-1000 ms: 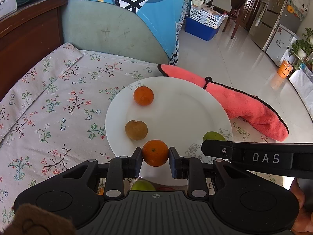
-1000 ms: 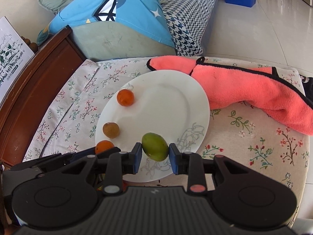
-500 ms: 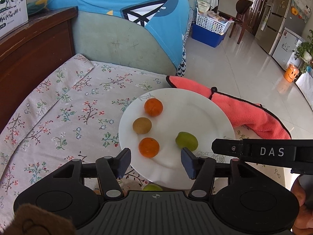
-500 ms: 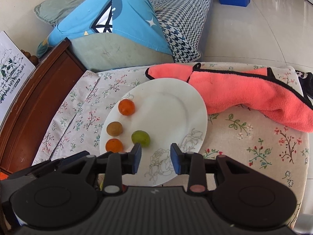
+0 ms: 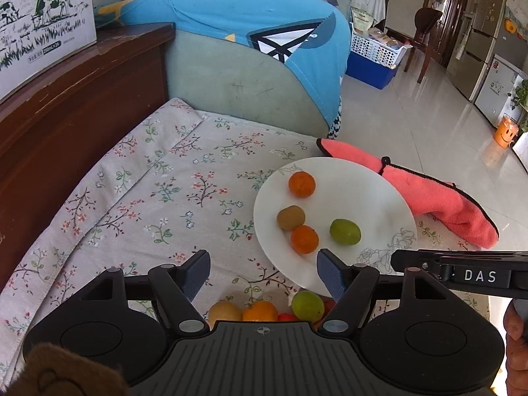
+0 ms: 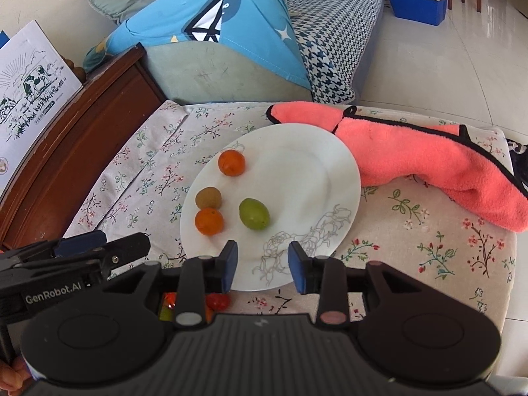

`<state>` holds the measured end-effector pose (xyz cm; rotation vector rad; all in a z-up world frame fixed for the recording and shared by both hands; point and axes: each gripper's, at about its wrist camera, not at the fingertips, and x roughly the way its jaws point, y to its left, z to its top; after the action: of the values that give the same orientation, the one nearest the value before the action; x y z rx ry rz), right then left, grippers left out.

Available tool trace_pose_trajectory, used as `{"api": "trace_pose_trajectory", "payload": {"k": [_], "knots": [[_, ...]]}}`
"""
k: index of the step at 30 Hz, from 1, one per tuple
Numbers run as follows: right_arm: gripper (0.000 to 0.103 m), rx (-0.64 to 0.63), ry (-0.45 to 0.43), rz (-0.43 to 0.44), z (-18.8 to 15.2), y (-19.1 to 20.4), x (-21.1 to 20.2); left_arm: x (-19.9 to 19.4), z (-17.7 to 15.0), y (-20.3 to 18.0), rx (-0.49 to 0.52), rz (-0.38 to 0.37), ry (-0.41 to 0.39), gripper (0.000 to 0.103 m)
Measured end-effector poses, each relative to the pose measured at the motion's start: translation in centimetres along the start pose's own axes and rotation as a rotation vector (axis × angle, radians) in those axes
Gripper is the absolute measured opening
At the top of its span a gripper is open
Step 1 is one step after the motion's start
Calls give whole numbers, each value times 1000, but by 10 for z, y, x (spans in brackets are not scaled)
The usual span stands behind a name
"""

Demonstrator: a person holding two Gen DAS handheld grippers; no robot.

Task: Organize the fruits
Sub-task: 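Withdraw both tools from the plate and move right tool toward another orange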

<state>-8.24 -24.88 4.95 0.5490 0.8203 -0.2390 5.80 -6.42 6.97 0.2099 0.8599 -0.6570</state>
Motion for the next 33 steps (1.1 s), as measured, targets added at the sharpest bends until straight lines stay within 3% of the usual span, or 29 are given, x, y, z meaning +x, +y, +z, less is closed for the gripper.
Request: {"api": "trace_pose_trajectory", "payload": {"k": [7, 26, 33], "knots": [[36, -6, 0, 18, -9, 1, -12, -12, -14, 26, -58, 21, 24, 72], [39, -64, 74, 47, -47, 0, -27, -8, -57, 41, -37, 69, 123, 72], [41, -104, 115, 46, -56, 6, -20, -3, -57, 48, -95, 37, 136, 72]]}}
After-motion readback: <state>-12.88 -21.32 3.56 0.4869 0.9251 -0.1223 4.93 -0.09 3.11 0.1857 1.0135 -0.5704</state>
